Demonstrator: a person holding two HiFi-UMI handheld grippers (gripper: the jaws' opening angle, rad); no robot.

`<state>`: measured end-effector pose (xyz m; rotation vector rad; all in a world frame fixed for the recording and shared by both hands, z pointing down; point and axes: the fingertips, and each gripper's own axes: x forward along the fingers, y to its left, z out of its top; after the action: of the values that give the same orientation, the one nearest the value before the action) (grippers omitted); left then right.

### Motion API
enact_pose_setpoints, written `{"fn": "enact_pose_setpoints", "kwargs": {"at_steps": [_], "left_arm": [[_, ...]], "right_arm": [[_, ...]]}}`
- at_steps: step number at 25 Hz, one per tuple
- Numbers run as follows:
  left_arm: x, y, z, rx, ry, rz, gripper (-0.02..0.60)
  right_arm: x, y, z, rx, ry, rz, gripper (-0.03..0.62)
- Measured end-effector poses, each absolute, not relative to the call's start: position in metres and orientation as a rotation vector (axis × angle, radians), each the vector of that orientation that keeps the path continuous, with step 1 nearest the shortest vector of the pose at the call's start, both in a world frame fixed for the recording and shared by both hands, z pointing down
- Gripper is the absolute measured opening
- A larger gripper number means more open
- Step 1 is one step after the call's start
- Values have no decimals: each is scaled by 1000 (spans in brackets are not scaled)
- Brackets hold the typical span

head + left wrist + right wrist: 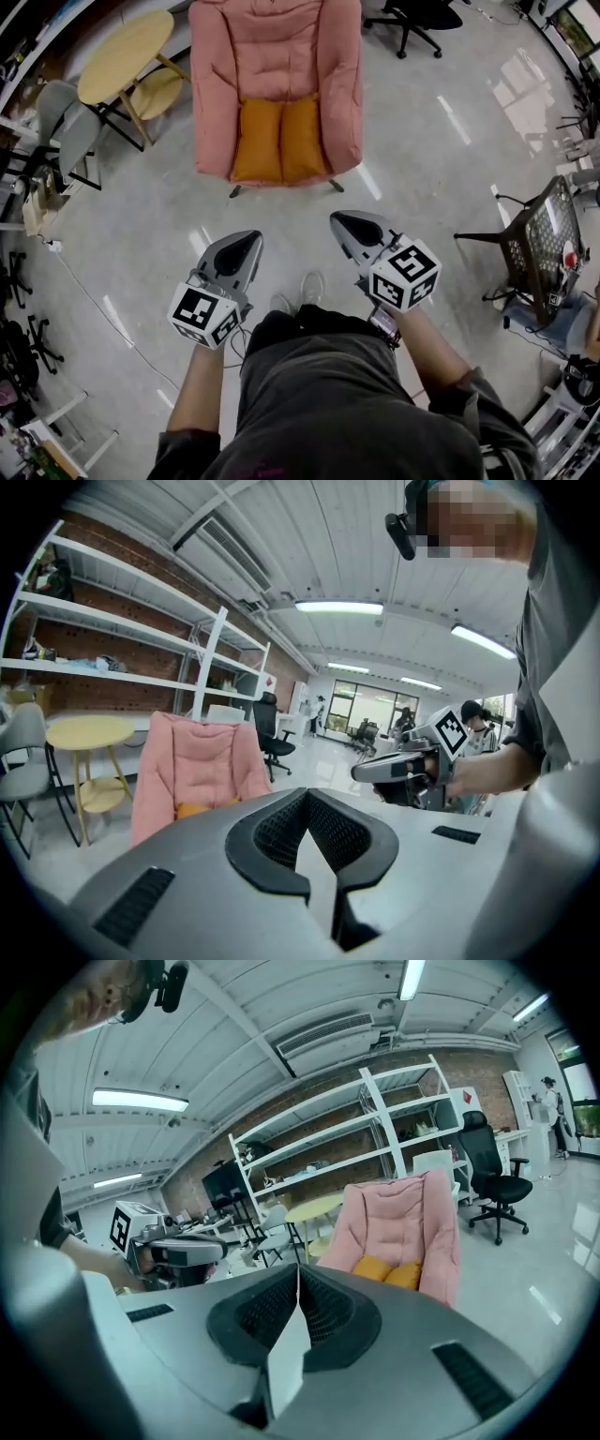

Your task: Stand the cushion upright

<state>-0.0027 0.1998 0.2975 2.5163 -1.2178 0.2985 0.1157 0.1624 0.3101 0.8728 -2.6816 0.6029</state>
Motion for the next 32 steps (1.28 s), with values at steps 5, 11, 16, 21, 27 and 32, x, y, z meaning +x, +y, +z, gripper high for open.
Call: {"fn": "enact_pose_setpoints", "kwargs": {"at_steps": [5, 11, 16, 21, 27, 32], "left_arm": [[-14, 174, 317, 2492, -1232, 328, 11], [-33, 131, 361, 2474, -1207, 368, 11], [-46, 86, 428, 2425, -1162, 450, 11], [-80, 42, 507, 2330, -1158, 567, 76], [-112, 20, 603, 2130, -1088, 622, 149], [-126, 20, 687, 1962, -1068, 661, 226]], "right_arm": [[108, 140, 329, 868, -2651, 618, 17], [93, 98, 367, 903, -2606, 621, 17], [92, 57, 429, 954, -2515, 664, 17], [84, 19, 500, 961, -2414, 723, 20], [83, -9, 591, 1005, -2274, 986, 118], [89, -16, 671, 1076, -2124, 1212, 143]]}}
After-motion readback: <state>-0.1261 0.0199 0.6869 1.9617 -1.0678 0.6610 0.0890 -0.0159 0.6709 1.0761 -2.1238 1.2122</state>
